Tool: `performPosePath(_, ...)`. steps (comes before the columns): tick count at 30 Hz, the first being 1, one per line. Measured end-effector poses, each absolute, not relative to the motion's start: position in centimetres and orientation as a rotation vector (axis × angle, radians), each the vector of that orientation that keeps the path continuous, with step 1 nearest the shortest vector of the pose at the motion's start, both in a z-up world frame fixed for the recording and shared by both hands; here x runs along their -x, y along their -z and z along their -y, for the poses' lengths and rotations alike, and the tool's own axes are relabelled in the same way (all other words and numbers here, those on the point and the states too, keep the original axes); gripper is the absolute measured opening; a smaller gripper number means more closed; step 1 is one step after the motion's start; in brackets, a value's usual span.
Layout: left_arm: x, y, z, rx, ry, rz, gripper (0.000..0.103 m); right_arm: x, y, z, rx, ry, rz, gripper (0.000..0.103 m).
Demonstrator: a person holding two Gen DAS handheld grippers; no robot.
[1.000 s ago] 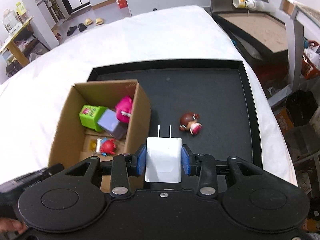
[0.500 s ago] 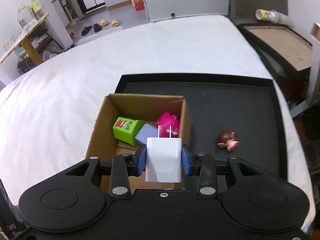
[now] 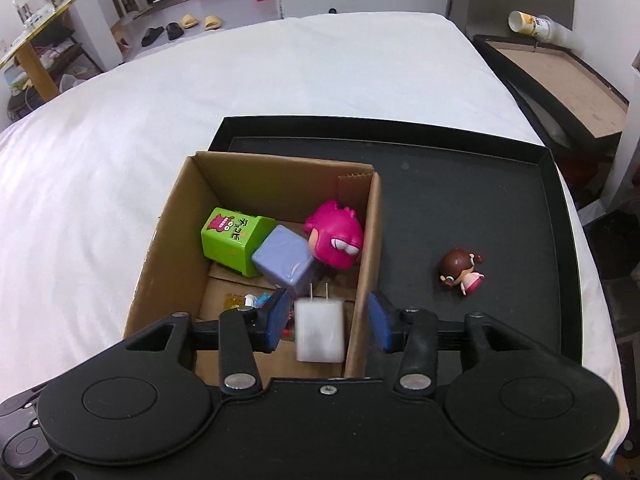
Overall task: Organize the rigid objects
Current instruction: 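Lower the white charger into the box and open the right tool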
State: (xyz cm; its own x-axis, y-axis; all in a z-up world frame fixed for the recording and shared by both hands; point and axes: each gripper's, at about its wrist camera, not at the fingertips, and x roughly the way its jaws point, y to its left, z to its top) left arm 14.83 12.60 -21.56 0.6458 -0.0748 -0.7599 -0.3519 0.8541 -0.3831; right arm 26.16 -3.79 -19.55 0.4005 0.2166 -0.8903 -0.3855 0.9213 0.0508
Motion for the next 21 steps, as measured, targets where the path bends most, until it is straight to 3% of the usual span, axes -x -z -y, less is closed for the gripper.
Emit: performPosePath(21, -15.0, 21.4, -12.4, 0.538, -0.176, -0.874, 0.018, -26.6, 17.3, 8.0, 0.068, -0.379, -1.062, 0.045)
